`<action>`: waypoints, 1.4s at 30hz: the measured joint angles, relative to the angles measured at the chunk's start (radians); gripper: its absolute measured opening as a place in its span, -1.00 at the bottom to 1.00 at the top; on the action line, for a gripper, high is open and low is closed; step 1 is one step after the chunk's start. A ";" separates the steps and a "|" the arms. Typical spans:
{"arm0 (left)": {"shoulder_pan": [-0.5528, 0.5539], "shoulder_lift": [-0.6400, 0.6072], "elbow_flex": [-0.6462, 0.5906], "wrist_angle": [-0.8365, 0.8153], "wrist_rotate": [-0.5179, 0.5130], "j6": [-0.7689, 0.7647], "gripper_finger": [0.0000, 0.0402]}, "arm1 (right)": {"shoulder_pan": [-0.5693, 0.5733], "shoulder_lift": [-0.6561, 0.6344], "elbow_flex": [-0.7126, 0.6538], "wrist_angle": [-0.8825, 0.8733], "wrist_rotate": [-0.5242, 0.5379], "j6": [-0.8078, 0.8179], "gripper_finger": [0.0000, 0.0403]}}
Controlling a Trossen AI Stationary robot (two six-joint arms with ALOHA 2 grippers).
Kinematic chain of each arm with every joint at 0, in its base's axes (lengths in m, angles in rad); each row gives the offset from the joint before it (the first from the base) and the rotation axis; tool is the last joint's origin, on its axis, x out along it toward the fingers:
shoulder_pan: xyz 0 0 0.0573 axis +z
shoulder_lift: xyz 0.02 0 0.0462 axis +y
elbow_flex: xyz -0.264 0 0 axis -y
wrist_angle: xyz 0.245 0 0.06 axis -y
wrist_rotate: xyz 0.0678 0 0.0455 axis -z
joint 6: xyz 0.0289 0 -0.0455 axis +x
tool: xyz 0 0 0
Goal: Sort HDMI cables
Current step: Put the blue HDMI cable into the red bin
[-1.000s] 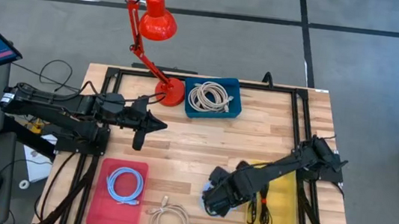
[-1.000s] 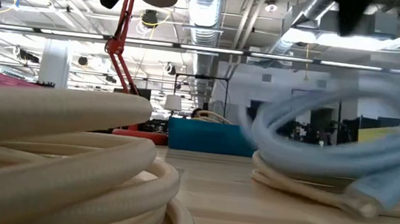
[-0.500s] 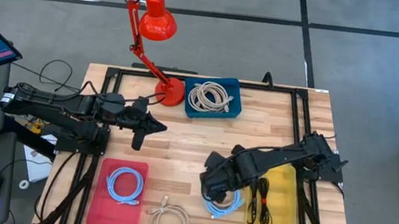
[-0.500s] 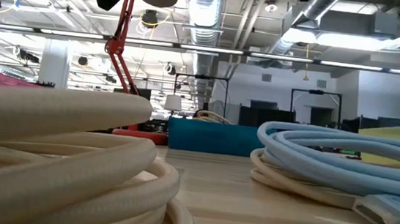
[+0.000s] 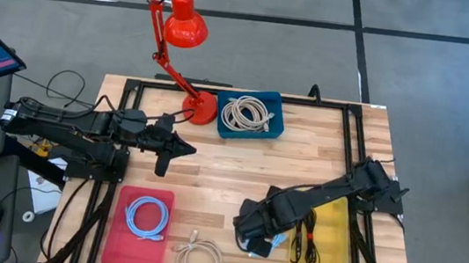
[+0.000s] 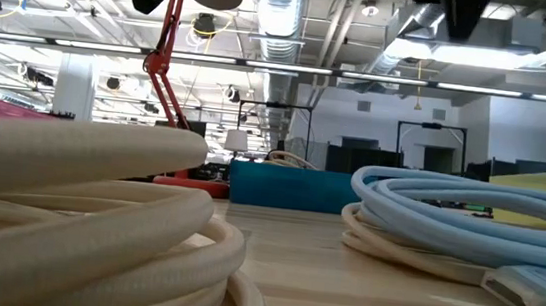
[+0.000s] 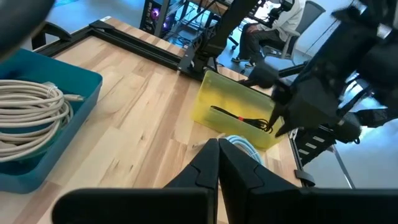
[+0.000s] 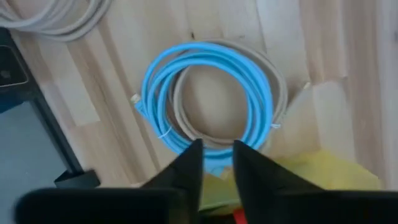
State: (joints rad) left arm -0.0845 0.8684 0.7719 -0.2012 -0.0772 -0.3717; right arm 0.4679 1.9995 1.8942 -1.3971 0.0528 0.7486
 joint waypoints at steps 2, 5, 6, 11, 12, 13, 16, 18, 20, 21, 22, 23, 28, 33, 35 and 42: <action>0.000 0.000 0.000 0.000 0.000 0.000 -0.96 | 0.004 0.002 -0.043 0.038 0.003 0.000 -0.41; 0.000 0.000 0.000 0.000 0.000 0.000 -0.96 | 0.008 0.001 -0.115 0.110 0.007 -0.004 -0.13; 0.000 0.000 0.000 0.000 0.000 0.000 -0.96 | 0.009 0.001 -0.142 0.126 0.009 -0.007 -0.05; 0.000 0.000 0.000 0.000 0.000 0.000 -0.96 | 0.011 0.002 -0.254 0.170 -0.005 0.000 0.13; 0.000 0.000 0.000 0.000 0.000 0.000 -0.96 | 0.010 0.002 -0.273 0.171 -0.005 0.006 0.13; 0.000 0.000 0.000 0.000 0.000 0.000 -0.96 | 0.007 0.002 -0.289 0.176 -0.004 0.010 0.13; 0.000 0.000 0.000 0.000 0.000 0.000 -0.96 | -0.004 0.002 -0.330 0.178 -0.002 0.039 0.07; 0.000 0.000 0.000 0.000 0.000 0.000 -0.96 | -0.015 0.002 -0.349 0.183 -0.001 0.057 0.02; 0.000 0.000 0.000 0.000 0.000 0.000 -0.96 | -0.030 0.002 -0.367 0.191 -0.002 0.062 -0.03; 0.000 0.000 0.000 0.000 0.000 0.000 -0.96 | -0.036 0.002 -0.377 0.195 -0.003 0.062 -0.05; 0.000 0.000 0.000 0.000 0.000 0.000 -0.96 | -0.043 0.002 -0.384 0.206 -0.004 0.061 -0.07; 0.000 0.000 0.000 0.000 0.000 0.000 -0.96 | -0.049 0.002 -0.389 0.229 -0.006 0.060 -0.08; 0.000 0.000 0.000 0.000 0.000 0.000 -0.96 | -0.071 0.002 -0.395 0.281 -0.025 0.050 -0.20; 0.000 0.000 0.000 0.000 0.000 0.000 -0.96 | -0.086 0.002 -0.395 0.275 -0.019 0.045 -0.59; 0.000 0.000 0.000 0.000 0.000 0.000 -0.96 | -0.091 0.002 -0.395 0.271 -0.018 0.034 -0.80; 0.000 0.000 0.000 0.000 0.000 0.000 -0.96 | -0.092 0.002 -0.395 0.273 -0.015 0.017 -0.94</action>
State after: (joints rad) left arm -0.0845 0.8688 0.7719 -0.2012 -0.0772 -0.3714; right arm 0.3763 2.0014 1.4990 -1.1244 0.0380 0.7654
